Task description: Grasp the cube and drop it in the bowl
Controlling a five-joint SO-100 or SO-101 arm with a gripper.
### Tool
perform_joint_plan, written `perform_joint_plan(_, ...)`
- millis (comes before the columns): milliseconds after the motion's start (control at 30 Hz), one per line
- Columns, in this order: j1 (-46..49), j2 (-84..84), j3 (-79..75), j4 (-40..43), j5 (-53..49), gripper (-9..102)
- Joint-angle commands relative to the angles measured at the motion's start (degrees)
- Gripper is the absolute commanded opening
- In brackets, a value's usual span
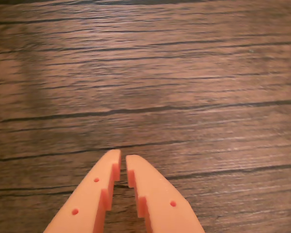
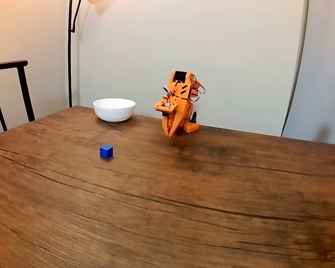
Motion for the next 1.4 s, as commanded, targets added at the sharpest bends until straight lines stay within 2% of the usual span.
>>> perform_joint_plan(0, 1.1, 0.0, -0.2, -1.9, -0.4, 0)
perform_joint_plan(267, -1.0, 0.0, -2.5, -15.0, 0.5, 0)
perform_joint_plan(500, -2.4, -1.0, -14.2, -15.8, 5.4, 0)
perform_joint_plan(733, -2.0, -3.7, -25.1, -15.4, 5.8, 0)
perform_joint_plan(1067, -1.8, -32.9, -44.3, -16.1, 8.2, 0)
perform_joint_plan(1367, -0.4, -54.5, -53.8, -22.2, 9.4, 0)
